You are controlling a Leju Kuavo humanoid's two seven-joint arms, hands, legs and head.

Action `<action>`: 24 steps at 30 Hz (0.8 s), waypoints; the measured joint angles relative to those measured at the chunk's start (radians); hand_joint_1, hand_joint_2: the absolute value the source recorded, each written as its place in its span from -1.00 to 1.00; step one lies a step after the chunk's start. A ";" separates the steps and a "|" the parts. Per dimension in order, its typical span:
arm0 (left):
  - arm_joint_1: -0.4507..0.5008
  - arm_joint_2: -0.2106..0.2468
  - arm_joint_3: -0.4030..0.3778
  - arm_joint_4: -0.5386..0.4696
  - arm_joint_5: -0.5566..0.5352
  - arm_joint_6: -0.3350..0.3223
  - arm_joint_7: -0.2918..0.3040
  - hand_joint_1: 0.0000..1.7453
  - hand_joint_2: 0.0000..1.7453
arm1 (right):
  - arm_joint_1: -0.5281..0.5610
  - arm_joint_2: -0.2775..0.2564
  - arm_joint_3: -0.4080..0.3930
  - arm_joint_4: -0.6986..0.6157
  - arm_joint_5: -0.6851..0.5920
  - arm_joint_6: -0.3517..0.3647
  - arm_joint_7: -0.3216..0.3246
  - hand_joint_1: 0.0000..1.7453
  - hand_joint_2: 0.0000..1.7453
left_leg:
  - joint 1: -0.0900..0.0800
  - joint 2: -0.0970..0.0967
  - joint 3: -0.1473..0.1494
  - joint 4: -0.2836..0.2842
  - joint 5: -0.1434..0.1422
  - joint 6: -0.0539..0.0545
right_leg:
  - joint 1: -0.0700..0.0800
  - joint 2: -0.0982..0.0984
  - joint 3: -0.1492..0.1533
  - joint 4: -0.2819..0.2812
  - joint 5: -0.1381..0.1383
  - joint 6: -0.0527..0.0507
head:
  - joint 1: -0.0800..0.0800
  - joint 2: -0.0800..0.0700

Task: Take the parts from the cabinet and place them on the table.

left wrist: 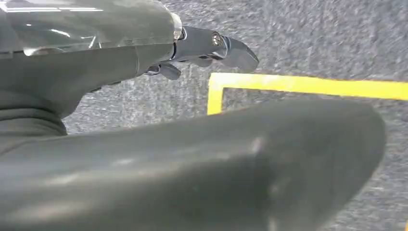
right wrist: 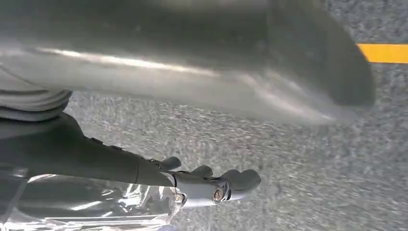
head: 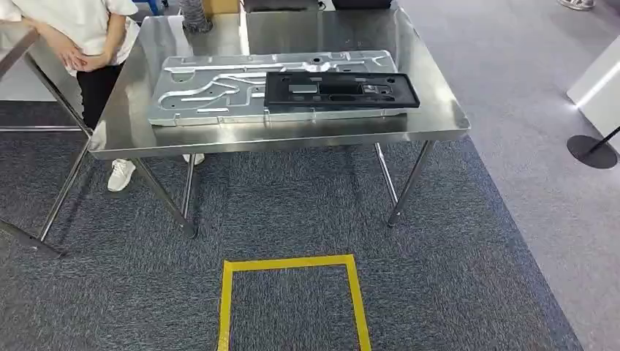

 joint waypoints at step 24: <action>-0.001 -0.001 -0.012 0.000 -0.028 -0.002 -0.004 -1.00 -1.00 | -0.003 0.006 -0.001 0.002 0.000 0.001 -0.011 -1.00 -1.00 | -0.006 0.002 0.089 -0.038 -0.050 0.002 | 0.024 -0.003 0.035 -0.294 0.136 -0.028 | 0.000 0.000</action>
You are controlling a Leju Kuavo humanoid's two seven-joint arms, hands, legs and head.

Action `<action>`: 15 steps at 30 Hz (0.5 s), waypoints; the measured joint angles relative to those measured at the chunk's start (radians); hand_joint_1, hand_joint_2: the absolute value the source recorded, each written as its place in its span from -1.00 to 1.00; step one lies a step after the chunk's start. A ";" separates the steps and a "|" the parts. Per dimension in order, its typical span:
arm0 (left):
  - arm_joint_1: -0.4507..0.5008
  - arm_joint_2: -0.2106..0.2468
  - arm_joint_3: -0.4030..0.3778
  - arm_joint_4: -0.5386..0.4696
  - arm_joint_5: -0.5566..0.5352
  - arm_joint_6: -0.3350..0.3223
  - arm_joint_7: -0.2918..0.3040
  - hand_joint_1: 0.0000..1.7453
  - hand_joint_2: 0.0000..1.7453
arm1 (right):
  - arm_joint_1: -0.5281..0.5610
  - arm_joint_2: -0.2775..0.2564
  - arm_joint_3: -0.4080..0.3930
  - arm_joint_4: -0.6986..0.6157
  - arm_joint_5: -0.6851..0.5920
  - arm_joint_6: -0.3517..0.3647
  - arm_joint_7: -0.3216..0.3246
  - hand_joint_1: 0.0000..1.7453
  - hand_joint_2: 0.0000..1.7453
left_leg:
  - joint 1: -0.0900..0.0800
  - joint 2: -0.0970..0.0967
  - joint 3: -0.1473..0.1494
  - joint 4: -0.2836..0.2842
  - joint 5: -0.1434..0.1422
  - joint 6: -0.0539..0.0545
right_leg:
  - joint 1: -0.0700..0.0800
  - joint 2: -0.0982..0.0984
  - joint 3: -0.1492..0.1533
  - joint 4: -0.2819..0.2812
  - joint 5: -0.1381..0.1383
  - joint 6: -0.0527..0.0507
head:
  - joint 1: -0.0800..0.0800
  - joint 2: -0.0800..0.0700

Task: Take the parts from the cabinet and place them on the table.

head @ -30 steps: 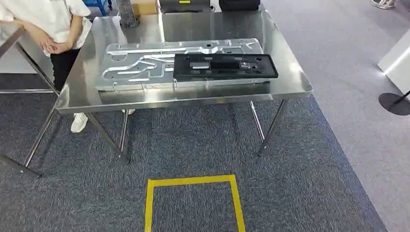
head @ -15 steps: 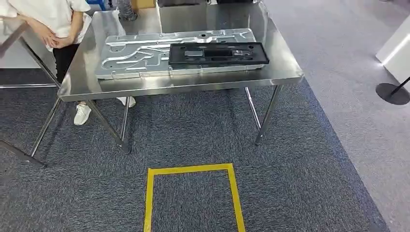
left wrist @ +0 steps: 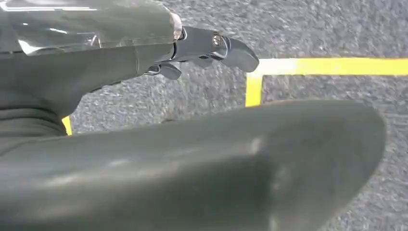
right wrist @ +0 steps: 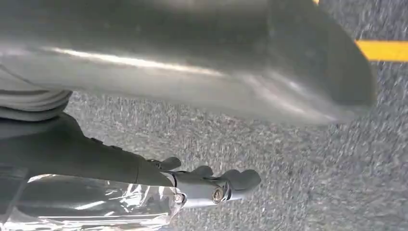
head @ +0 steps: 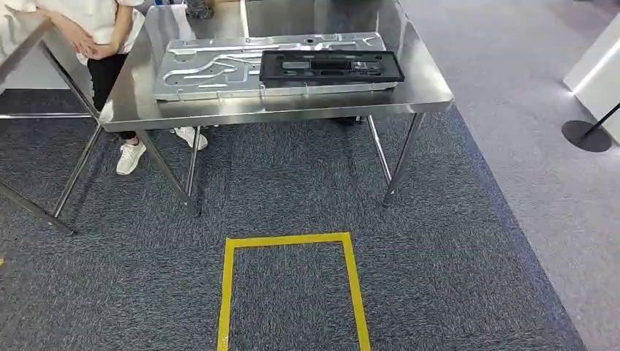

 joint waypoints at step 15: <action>-0.003 0.000 -0.013 0.000 -0.006 -0.002 0.003 -1.00 -1.00 | 0.000 0.002 -0.004 0.003 0.000 0.001 -0.003 -1.00 -1.00 | 0.004 -0.004 -0.168 0.070 0.095 -0.038 | -0.020 0.001 0.169 -0.037 -0.126 -0.024 | 0.000 0.000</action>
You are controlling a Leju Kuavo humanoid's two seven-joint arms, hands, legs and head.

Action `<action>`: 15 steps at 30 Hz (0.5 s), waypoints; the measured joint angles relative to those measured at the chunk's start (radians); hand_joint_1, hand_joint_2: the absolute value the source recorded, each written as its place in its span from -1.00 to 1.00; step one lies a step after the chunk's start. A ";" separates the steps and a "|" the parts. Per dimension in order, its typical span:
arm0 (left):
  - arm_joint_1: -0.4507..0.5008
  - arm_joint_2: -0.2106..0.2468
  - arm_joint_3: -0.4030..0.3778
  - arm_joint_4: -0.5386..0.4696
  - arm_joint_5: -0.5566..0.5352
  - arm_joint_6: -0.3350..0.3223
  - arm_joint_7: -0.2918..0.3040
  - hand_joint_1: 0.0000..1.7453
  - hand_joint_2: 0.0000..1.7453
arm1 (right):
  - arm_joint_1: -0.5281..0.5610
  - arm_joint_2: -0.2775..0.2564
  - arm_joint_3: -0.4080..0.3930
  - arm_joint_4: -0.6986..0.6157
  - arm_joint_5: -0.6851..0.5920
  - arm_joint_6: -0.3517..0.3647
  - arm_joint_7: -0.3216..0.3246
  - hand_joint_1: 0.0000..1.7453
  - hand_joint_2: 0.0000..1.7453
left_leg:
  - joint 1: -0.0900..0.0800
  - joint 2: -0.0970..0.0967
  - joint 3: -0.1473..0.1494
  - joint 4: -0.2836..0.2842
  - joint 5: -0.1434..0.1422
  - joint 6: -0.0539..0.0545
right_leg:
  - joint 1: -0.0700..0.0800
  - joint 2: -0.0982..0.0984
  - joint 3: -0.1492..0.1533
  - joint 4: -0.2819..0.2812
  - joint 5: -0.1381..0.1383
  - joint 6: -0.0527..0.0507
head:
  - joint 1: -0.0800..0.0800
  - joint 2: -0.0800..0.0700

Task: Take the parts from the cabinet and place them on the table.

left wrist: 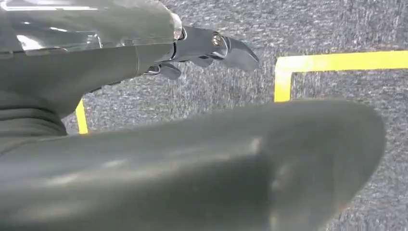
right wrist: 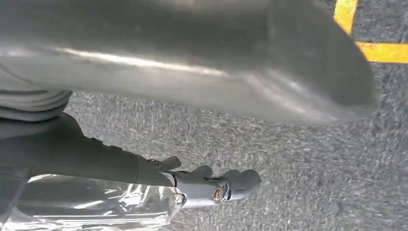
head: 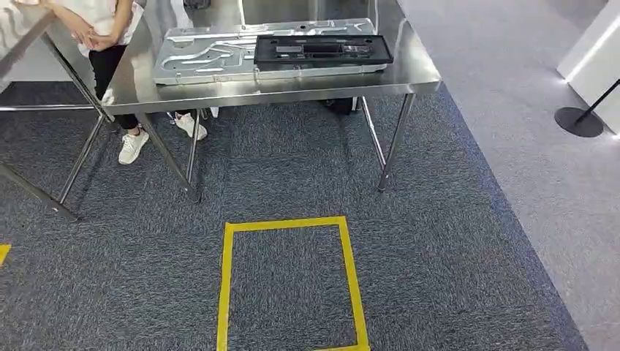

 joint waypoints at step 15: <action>0.001 0.005 0.000 0.000 0.005 0.003 0.005 -1.00 -1.00 | -0.005 0.002 -0.036 0.001 -0.039 0.107 0.061 -1.00 1.00 | 0.010 -0.002 0.133 -0.051 -0.076 0.028 | 0.016 0.000 -0.083 0.029 0.058 0.023 | 0.000 0.000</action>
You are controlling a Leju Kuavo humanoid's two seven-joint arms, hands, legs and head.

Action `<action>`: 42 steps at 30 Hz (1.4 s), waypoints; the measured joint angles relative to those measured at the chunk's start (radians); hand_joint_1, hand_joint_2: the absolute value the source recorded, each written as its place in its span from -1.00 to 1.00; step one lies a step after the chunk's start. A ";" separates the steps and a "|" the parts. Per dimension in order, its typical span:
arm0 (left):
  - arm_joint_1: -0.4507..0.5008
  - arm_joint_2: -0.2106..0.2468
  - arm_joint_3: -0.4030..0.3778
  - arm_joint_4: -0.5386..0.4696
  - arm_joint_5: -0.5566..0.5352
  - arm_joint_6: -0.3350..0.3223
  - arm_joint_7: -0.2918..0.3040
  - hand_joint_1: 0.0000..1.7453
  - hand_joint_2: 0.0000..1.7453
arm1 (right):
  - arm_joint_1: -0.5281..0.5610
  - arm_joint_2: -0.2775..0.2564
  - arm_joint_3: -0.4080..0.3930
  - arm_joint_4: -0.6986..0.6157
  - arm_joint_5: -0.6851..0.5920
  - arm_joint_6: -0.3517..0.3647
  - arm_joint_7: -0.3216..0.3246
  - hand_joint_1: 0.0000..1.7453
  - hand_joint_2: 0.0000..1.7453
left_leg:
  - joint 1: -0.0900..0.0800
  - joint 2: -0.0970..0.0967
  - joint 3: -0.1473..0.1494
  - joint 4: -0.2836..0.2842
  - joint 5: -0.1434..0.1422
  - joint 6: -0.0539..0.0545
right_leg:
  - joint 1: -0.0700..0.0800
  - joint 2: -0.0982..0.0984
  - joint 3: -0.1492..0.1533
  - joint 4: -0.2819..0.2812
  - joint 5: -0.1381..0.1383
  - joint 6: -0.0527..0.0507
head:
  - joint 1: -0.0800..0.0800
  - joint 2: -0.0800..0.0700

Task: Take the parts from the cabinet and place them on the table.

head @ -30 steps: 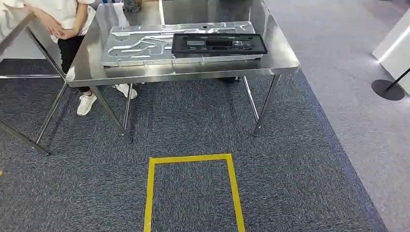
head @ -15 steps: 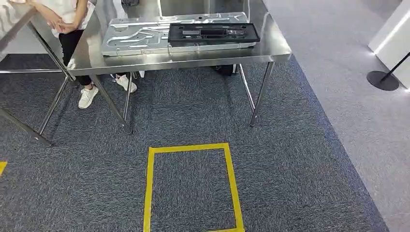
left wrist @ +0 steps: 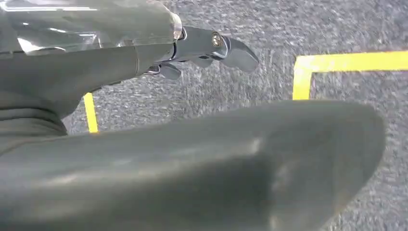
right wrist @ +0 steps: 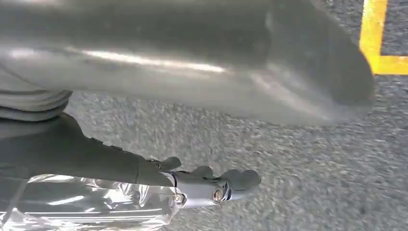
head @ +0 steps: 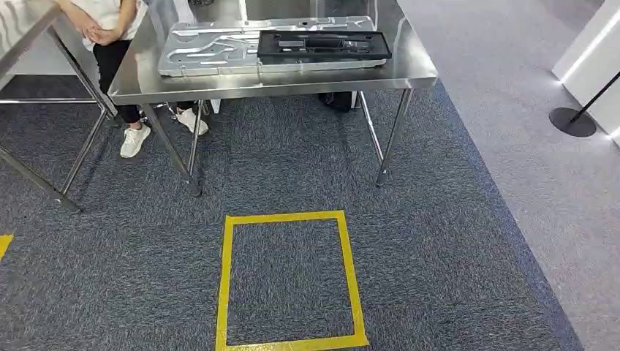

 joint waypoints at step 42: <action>0.091 0.030 -0.462 -0.047 0.409 0.038 0.220 -1.00 -1.00 | 0.066 -0.023 0.309 -0.059 -0.374 0.089 0.164 -1.00 -1.00 | -0.001 -0.003 -0.079 0.068 0.008 -0.021 | -0.039 0.013 0.024 0.018 -0.044 0.033 | -0.001 0.000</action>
